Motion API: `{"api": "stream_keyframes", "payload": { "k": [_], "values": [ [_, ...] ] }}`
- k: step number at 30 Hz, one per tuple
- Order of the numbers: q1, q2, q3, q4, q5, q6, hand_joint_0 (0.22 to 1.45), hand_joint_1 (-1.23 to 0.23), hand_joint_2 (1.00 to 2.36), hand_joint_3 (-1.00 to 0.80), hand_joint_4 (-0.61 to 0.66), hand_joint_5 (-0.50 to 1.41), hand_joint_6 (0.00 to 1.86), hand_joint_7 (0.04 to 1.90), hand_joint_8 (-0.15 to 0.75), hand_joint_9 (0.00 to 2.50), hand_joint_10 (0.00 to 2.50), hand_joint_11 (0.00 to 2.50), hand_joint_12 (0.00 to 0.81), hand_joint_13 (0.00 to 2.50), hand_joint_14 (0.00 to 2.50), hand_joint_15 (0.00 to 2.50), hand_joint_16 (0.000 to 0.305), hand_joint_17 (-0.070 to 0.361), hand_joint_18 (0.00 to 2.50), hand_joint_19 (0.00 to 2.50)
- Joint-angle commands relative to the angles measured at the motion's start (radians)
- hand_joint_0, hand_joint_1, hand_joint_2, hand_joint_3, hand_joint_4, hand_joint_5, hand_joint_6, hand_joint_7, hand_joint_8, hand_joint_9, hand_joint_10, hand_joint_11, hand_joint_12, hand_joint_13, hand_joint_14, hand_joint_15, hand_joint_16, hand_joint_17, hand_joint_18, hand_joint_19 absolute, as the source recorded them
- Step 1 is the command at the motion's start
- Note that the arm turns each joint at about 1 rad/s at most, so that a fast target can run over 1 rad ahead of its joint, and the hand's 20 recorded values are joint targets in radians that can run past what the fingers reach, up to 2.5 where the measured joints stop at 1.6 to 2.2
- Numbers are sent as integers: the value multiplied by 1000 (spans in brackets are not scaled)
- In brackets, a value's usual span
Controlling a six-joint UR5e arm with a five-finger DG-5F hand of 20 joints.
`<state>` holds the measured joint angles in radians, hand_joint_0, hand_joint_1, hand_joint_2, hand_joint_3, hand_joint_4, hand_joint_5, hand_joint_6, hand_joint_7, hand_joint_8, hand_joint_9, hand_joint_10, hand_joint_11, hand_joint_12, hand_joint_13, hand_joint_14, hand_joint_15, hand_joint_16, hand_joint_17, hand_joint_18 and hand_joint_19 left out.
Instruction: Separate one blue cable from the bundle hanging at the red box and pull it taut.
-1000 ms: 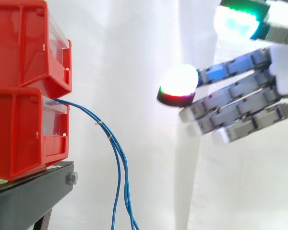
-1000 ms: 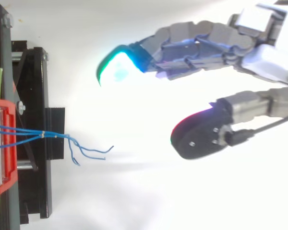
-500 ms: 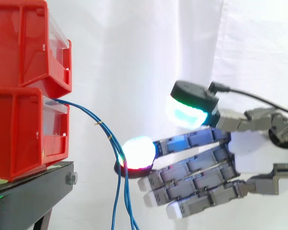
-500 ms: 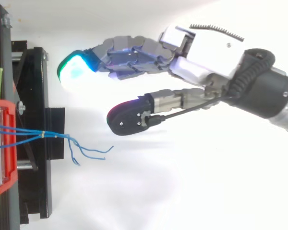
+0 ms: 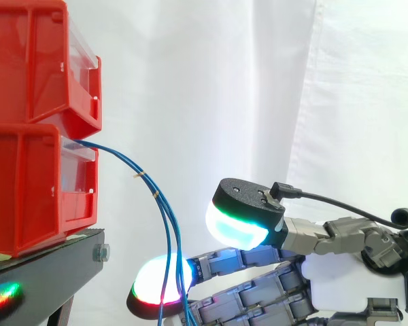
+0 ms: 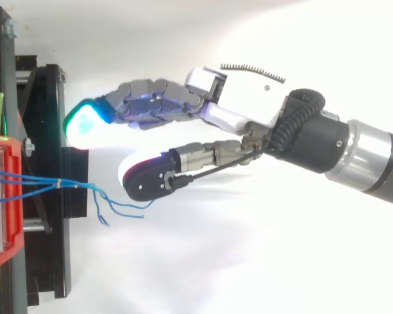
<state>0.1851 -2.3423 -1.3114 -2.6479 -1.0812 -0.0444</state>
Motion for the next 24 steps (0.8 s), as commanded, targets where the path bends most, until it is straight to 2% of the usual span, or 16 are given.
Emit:
{"api": "stream_keyframes", "payload": {
  "k": [1, 3, 4, 6, 7, 17, 24],
  "values": [
    [-3, -5, 1, 2, -57, 8, 578, -636, 1001, -491, 260, -219, 502, 682, 318, 523, 0, 0, 352, 504, 1, 75, 42, 94, 481, 176],
    [-10, -20, 1, 6, -86, 28, 579, -636, 1000, -491, 262, -219, 502, 685, 320, 531, 0, 0, 354, 516, 1, 84, 42, 94, 490, 178],
    [-13, -20, 1, 6, -86, 28, 578, -635, 1001, -491, 262, -219, 502, 685, 320, 532, 0, 5, 354, 515, 3, 89, 42, 94, 491, 178],
    [-16, -29, 1, 34, -144, 81, 579, -635, 1000, -492, 262, -218, 502, 685, 321, 538, 0, 1, 355, 520, 3, 91, 42, 94, 495, 178],
    [-16, -28, 1, 48, -158, 103, 579, -635, 1001, -491, 263, -218, 502, 685, 320, 541, 0, 4, 355, 525, 3, 95, 42, 93, 496, 181],
    [-16, -28, 3, 68, -169, 110, 579, -633, 1000, -491, 265, -216, 502, 690, 321, 561, 0, 35, 359, 553, 4, 120, 42, 94, 514, 196],
    [-18, -28, 29, 75, -171, 112, 580, -632, 1001, -488, 265, -215, 502, 690, 323, 572, 1, 45, 359, 587, 5, 146, 41, 93, 538, 216]
  ]
}}
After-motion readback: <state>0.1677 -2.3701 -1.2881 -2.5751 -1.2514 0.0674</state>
